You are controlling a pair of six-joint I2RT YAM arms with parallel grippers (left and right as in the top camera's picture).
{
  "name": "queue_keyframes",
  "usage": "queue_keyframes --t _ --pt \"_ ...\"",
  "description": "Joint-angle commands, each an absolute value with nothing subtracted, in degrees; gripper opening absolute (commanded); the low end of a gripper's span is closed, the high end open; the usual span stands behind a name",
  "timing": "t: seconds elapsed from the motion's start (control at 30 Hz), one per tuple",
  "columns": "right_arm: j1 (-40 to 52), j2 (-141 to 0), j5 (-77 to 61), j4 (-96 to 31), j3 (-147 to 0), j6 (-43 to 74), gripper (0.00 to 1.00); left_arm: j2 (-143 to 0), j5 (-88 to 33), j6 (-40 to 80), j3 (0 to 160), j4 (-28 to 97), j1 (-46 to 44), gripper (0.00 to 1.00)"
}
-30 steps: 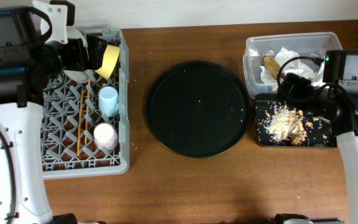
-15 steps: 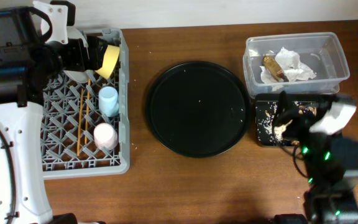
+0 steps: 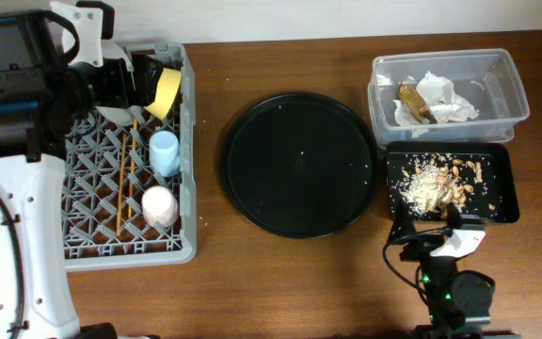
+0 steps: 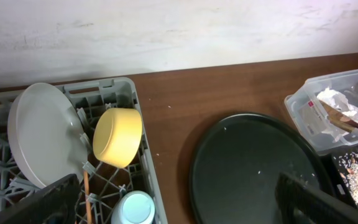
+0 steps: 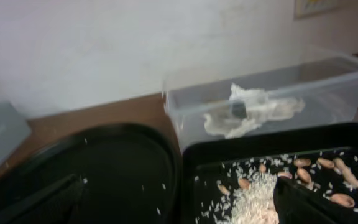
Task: Sort waste into correct bins and load items into the dishwasher rack
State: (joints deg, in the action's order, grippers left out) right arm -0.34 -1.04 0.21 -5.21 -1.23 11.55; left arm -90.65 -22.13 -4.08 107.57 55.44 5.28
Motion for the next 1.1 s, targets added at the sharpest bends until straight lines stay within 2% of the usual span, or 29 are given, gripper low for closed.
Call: queue_keyframes --t 0.0,0.23,1.07 --pt "0.78 -0.19 0.69 -4.49 -0.32 5.80 0.98 -90.94 -22.74 -4.40 107.39 55.35 5.37 0.99" --pt "0.80 -0.19 0.89 -4.62 -0.32 2.74 0.99 -90.94 -22.74 -4.40 107.39 55.35 5.43 0.99" --pt "0.75 -0.30 0.69 -4.60 -0.32 2.79 0.98 -90.94 -22.74 -4.40 107.37 55.35 5.41 0.99"
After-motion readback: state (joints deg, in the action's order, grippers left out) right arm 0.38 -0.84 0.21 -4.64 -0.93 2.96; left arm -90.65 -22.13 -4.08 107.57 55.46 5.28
